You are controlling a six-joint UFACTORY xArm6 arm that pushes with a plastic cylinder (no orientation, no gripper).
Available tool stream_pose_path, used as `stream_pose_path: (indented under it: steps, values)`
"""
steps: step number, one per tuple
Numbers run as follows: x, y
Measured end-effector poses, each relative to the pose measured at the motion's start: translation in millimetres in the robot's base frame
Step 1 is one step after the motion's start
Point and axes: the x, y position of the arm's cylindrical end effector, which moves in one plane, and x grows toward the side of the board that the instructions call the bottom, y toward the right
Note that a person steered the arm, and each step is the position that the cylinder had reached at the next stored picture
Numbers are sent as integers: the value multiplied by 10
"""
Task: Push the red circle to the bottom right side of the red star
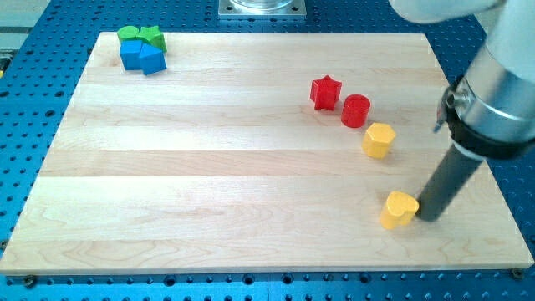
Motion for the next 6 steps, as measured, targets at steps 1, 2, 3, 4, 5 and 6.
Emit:
stream_pose_path:
  steps: [1,2,3,4,5,6]
  values:
    - [-230,-48]
    - [-722,35]
    - [-1199,69]
    - [-1581,69]
    - [-1736,-11]
    - [-1702,-258]
